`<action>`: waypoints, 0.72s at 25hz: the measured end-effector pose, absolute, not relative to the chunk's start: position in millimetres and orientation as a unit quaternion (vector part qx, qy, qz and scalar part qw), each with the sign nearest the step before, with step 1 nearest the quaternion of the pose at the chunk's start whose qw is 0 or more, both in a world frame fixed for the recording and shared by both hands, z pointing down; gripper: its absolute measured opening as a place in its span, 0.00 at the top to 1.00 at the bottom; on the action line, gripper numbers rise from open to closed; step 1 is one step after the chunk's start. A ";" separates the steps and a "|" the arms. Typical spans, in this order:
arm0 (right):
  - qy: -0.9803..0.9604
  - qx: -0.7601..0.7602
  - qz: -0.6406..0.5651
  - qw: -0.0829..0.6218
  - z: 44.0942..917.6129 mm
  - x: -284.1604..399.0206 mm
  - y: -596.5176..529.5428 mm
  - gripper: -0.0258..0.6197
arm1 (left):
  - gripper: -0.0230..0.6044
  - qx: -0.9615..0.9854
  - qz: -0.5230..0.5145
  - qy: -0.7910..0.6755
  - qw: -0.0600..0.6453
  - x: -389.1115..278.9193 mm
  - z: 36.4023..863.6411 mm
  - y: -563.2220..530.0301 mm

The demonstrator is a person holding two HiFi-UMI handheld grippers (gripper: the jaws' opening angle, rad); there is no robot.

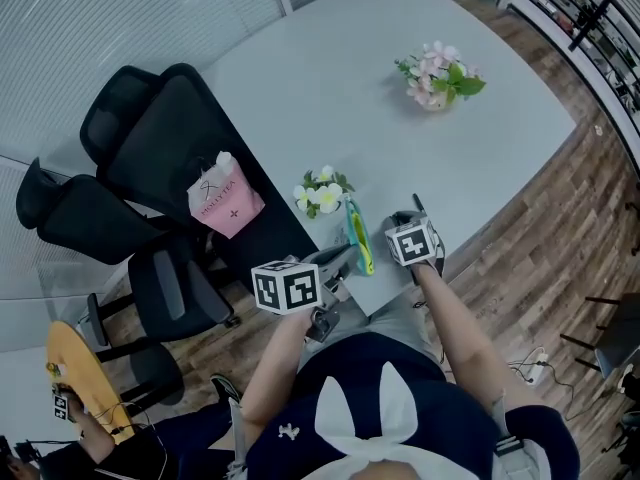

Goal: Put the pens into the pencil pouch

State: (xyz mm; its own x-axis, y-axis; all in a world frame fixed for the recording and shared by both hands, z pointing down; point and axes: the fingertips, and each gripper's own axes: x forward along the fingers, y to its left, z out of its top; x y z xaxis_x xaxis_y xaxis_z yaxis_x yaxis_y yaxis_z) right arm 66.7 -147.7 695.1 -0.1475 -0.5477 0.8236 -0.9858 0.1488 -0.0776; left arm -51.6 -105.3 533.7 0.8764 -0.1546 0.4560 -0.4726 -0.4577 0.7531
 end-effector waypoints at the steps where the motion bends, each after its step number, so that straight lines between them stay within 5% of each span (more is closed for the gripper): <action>1: -0.681 0.565 0.329 0.331 693.3 66.9 -147.8 0.84 | 0.89 0.839 0.165 -0.188 0.483 -51.9 533.7 -105.3; 18: -0.711 0.590 0.317 0.214 627.8 63.4 -152.0 0.86 | 0.89 0.836 0.152 -0.198 0.490 -56.9 532.6 -104.1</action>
State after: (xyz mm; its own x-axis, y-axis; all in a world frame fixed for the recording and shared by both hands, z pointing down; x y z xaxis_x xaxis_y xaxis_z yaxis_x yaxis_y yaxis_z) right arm 63.4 -152.0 627.8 -0.2116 -0.7039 0.6781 -0.9748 0.1018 -0.1985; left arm -56.9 -104.1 532.6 0.8759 -0.1816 0.4471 -0.4788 -0.4423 0.7584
